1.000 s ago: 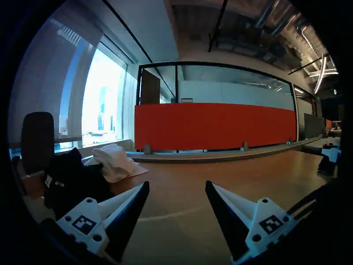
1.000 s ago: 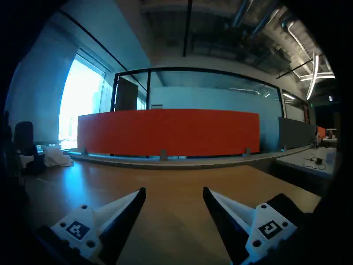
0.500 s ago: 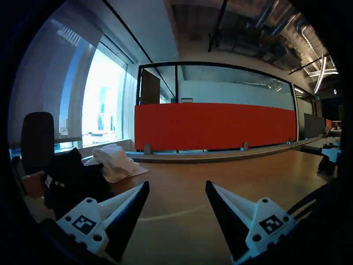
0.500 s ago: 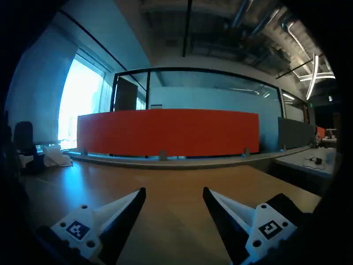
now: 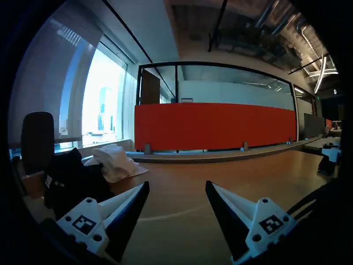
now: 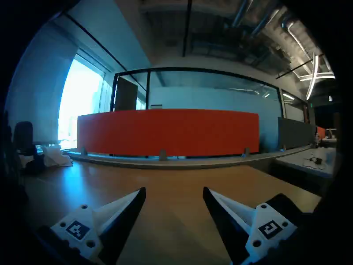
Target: Fold towel
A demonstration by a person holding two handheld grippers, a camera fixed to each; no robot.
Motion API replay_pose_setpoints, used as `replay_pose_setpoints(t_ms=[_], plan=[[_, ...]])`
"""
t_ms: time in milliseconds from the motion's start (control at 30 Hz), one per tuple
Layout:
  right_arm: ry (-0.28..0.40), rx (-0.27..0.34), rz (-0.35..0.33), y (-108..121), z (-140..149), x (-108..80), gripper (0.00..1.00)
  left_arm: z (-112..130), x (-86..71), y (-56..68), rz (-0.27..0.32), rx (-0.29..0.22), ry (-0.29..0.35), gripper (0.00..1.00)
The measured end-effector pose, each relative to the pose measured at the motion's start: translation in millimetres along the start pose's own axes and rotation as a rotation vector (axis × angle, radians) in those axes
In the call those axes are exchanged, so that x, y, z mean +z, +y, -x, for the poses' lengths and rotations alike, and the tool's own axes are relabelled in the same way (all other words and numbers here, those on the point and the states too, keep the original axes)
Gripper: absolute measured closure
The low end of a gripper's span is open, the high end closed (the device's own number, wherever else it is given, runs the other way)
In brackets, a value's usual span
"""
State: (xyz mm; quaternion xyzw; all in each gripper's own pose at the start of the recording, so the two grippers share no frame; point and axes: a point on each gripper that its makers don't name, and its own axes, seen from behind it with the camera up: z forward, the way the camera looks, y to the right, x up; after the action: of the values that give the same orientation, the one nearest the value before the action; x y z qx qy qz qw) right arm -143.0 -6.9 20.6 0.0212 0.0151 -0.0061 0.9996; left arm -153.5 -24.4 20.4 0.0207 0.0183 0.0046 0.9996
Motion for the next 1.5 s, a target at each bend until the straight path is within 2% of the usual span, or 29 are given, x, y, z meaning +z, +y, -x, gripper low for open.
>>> replay_pose_setpoints(t_ms=[1500], plan=[[0.0,0.0,0.0,-0.2,-1.0,-0.5,0.0,-3.9,-0.5,0.4,0.001,-0.001,-0.002,0.06]])
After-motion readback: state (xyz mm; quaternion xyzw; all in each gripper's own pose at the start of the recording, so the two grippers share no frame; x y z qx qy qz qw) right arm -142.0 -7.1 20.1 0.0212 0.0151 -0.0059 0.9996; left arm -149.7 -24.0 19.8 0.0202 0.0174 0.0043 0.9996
